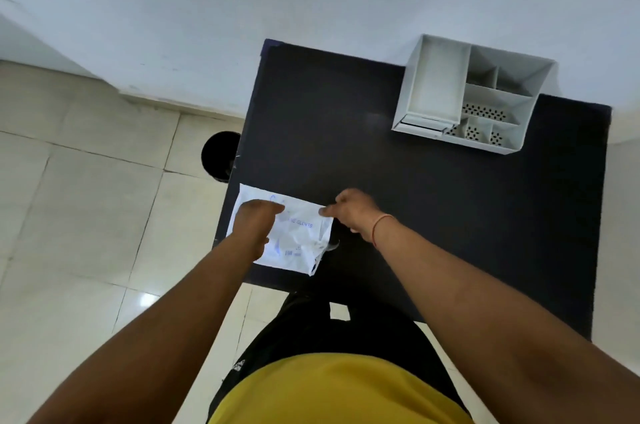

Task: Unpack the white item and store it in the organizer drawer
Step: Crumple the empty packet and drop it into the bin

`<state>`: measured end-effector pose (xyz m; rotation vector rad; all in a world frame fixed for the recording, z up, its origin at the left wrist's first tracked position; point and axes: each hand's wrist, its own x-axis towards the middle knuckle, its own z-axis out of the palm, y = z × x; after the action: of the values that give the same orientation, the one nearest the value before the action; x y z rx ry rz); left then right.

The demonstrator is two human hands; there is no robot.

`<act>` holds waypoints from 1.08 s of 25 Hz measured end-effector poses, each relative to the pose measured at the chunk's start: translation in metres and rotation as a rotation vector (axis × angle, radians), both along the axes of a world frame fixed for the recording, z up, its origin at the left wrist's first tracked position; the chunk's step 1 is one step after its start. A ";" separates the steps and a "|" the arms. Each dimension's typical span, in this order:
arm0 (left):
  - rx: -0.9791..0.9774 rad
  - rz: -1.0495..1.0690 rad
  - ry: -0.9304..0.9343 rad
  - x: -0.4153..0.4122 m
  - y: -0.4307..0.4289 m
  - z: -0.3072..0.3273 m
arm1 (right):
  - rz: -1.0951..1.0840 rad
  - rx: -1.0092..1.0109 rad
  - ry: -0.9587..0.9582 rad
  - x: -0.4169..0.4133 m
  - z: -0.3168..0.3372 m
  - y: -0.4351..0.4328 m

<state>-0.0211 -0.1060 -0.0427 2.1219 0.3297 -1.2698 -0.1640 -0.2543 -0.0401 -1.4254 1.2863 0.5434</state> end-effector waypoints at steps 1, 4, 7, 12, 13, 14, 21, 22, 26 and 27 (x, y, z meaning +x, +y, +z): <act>0.011 -0.008 -0.007 0.001 0.011 -0.005 | 0.053 -0.027 0.009 0.005 -0.004 0.011; -0.009 0.012 -0.006 -0.001 0.028 -0.016 | 0.156 -0.095 0.048 0.015 -0.018 0.032; -0.034 -0.062 -0.072 -0.007 0.033 -0.010 | 0.057 -0.054 -0.016 0.019 -0.013 0.036; -0.328 -0.153 0.002 -0.032 0.022 0.029 | -0.357 0.609 -0.398 0.002 0.037 0.006; -0.418 -0.115 0.081 -0.039 0.018 0.037 | -0.403 0.730 -0.444 -0.004 0.044 -0.001; -0.505 -0.080 0.151 -0.047 0.013 0.046 | -0.412 0.784 -0.468 -0.010 0.052 -0.005; -0.589 0.162 0.018 -0.101 -0.002 0.106 | -0.249 0.240 -0.516 -0.040 0.112 -0.005; -0.593 0.243 0.013 -0.104 0.002 0.113 | -0.231 0.058 -0.533 -0.046 0.122 -0.006; -0.791 0.486 0.181 -0.102 0.033 0.138 | -0.114 -0.221 -0.586 -0.067 0.151 -0.010; -0.856 0.517 0.232 -0.100 0.042 0.145 | -0.041 -0.210 -0.575 -0.068 0.158 -0.004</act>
<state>-0.1211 -0.0641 0.1019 1.0809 0.3246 -1.0699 -0.2316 -0.2586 0.1178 -1.5732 0.9194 -0.0427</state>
